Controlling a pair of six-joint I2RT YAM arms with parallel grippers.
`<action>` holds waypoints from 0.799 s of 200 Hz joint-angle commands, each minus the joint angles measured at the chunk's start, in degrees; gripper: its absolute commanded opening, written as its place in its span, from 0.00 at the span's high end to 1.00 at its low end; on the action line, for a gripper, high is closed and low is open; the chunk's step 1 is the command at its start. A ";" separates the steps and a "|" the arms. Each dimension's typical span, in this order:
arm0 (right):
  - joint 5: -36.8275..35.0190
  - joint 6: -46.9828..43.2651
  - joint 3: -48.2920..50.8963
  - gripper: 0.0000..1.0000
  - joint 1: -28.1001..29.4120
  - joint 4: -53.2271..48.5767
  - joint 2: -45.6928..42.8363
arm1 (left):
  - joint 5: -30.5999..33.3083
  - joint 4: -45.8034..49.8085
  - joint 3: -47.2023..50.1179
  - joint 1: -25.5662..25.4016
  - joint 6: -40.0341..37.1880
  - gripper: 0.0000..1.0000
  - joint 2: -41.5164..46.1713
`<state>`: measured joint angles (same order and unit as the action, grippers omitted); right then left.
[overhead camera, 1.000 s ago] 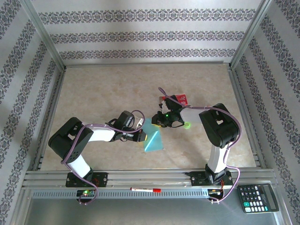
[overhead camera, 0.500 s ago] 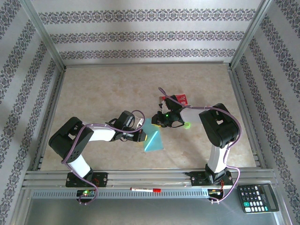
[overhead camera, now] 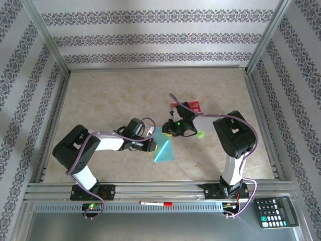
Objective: Fold a paper plane with a square sheet of paper (pick it up from the middle)
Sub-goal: Fold the triangle a second time at the center of the table.
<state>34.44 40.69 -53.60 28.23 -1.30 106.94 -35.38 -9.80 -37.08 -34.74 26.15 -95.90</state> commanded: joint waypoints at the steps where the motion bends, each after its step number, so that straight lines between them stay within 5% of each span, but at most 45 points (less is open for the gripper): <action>1: -0.69 -0.08 0.43 0.76 0.07 -1.42 1.61 | 0.43 2.25 -1.26 0.55 -0.37 1.00 -1.09; 160: -0.87 -0.06 1.08 0.76 0.08 -1.00 1.70 | 0.47 1.92 -0.72 0.55 -0.05 1.00 -1.92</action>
<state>34.44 40.69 -53.60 28.23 -1.30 106.94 -35.59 -9.61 -37.52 -34.74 26.20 -96.29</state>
